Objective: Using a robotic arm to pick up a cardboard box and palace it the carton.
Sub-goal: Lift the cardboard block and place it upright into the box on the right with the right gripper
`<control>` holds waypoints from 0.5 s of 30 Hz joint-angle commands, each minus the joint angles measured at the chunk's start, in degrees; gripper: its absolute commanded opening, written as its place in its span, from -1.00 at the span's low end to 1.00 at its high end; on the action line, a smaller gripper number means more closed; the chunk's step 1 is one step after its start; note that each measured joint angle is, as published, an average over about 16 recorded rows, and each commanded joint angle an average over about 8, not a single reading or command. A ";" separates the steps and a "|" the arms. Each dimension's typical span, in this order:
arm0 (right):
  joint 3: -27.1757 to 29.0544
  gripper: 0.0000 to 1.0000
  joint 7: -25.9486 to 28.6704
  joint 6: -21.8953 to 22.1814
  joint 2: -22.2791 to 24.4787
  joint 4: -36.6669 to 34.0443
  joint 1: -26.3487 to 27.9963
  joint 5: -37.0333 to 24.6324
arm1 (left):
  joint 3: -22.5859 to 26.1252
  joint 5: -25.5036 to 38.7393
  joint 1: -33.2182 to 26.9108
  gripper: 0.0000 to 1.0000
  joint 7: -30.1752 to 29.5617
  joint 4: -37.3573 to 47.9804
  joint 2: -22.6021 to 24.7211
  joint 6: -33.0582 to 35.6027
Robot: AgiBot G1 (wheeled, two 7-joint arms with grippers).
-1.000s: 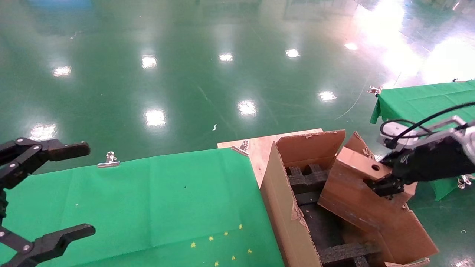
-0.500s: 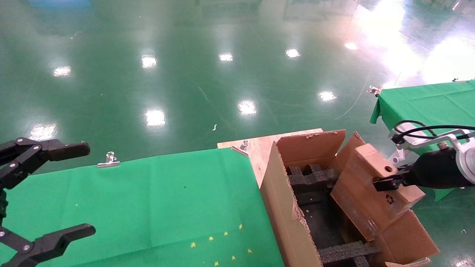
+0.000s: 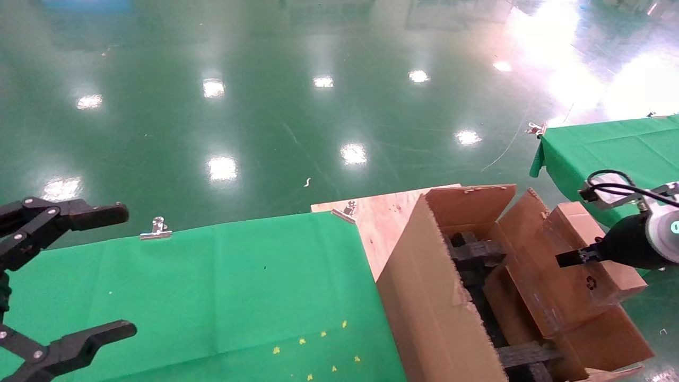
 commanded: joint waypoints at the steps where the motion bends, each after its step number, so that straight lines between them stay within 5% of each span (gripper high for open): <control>1: -0.25 -1.00 2.59 -0.15 -0.61 0.86 -0.33 -1.50 | 0.00 0.00 0.00 1.00 0.00 0.00 0.00 0.00; 15: -0.67 -1.00 3.00 1.71 -2.12 0.94 -2.11 -0.17 | 0.01 -0.01 0.00 1.00 0.01 0.00 -0.01 -0.01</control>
